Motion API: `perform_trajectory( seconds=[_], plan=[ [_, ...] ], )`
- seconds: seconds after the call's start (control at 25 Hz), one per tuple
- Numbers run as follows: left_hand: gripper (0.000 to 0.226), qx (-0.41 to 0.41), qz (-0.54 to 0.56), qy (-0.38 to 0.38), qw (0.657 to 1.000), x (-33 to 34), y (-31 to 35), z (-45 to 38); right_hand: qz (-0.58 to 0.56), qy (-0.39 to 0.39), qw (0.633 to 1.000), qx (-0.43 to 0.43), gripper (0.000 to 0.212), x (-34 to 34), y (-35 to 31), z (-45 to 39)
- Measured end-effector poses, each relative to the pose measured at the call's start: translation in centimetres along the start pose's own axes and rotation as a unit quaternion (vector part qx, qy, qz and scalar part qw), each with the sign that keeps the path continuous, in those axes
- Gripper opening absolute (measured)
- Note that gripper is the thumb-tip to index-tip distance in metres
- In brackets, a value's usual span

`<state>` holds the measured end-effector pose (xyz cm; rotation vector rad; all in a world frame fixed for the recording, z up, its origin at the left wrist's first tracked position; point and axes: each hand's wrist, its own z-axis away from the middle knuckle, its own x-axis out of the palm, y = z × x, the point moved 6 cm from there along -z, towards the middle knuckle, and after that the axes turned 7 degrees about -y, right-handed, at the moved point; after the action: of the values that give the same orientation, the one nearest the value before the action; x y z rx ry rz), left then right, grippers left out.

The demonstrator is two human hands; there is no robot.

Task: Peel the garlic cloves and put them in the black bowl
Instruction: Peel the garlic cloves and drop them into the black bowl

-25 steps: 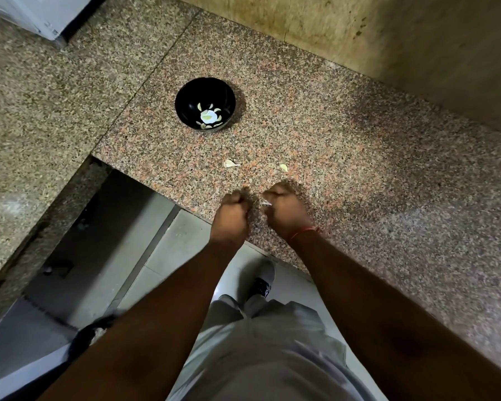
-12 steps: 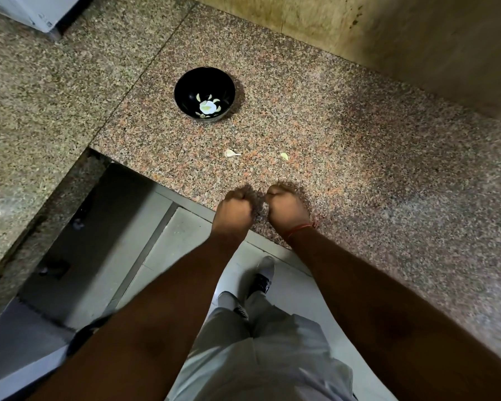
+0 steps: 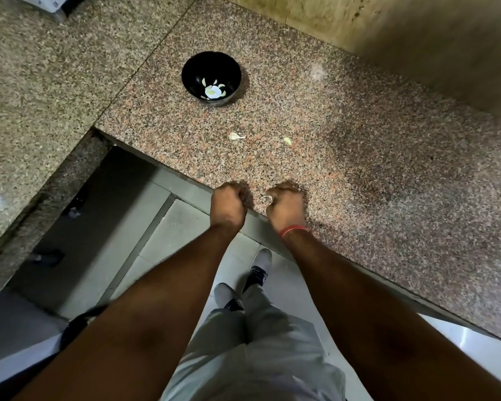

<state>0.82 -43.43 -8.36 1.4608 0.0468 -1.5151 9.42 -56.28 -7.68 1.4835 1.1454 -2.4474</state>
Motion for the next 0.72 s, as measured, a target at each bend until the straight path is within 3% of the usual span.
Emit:
perform_trajectory(
  seconds=[0.08,0.32,0.52,0.72],
  plan=[
    [0.021,0.004,-0.021,0.005,1.0,0.2,-0.1,-0.1,0.017,-0.018,1.0,0.01,0.045,0.1,-0.7,-0.1],
    [0.019,0.002,-0.047,0.006,0.999,0.7,-0.3,-0.4,0.149,-0.058,0.985,-0.064,0.018,1.4,-1.6,0.4],
    [0.019,0.032,-0.032,0.02,0.999,0.2,0.2,0.0,0.176,-0.072,0.977,-0.093,0.017,3.0,-1.8,0.6],
    [0.021,0.042,-0.044,0.027,0.998,0.1,0.2,0.1,0.19,-0.037,0.973,-0.125,0.014,3.2,-1.8,1.0]
  ],
)
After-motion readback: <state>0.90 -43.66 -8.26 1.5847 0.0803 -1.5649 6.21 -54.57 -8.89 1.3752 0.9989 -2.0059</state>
